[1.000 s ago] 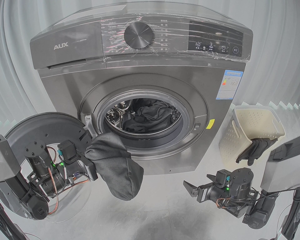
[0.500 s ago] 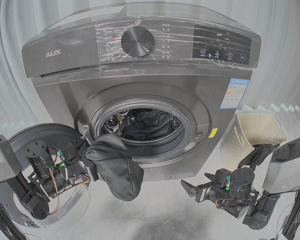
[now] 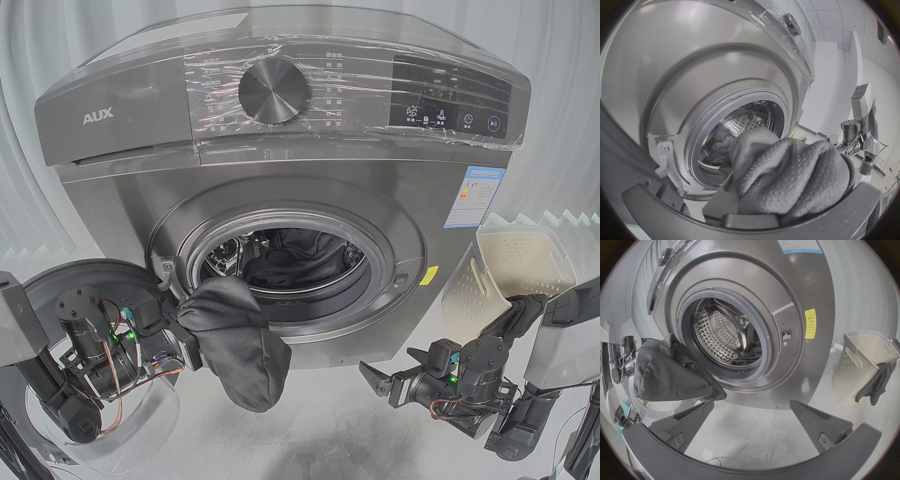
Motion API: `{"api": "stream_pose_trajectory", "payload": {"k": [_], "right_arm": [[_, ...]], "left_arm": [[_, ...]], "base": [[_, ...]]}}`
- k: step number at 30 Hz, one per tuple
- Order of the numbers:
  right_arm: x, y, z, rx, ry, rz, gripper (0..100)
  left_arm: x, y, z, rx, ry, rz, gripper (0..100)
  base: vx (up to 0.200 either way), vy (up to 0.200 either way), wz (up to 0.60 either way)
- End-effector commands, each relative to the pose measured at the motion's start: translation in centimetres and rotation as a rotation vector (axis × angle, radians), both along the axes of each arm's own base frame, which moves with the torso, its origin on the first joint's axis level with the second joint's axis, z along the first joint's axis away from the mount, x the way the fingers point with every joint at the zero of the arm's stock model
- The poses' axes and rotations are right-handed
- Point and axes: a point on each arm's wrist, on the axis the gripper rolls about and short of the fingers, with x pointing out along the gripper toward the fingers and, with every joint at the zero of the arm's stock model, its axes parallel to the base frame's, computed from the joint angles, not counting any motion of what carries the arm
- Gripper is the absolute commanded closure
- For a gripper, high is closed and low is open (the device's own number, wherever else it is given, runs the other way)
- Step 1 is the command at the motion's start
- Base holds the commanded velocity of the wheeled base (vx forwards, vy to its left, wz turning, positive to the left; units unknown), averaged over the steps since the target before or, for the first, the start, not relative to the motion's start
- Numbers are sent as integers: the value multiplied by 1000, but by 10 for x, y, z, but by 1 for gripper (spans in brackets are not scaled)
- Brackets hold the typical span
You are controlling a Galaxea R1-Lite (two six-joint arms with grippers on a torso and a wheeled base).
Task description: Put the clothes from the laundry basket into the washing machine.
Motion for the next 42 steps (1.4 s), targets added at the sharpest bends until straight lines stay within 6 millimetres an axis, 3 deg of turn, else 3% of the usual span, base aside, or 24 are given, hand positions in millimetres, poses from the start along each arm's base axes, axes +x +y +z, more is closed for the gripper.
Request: {"api": "stream_pose_trajectory", "payload": {"k": [1,6,9,13,17,27,31,42], "right_arm": [[-1,1,0,-1,1,5,0],[-4,3,0,-2,0,20,0],[-7,7,1,1,-1,37,0],[-8,6,0,-2,2,37,0],[-8,7,1,1,-1,38,0],[-8,6,3,5,-6,37,0],[-9,6,3,3,-3,37,0],[-9,6,2,1,-1,38,0]], "left_arm": [[-1,-2,-2,2,5,-10,100],[-8,-15,-2,14,2,-61,100],[-11,-33,0,8,-12,-93,100],[12,-58,-5,3,-42,-61,100],[22,-66,-13,0,-29,-122,100],[77,-94,-42,-71,-8,-73,100],[97,-106,-46,-108,-38,-33,100],[128,-126,-48,-117,-49,-9,100]], "base": [[0,0,0],[0,0,0],[0,0,0],[0,0,0],[0,0,0],[0,0,0],[0,0,0],[0,0,0]]}}
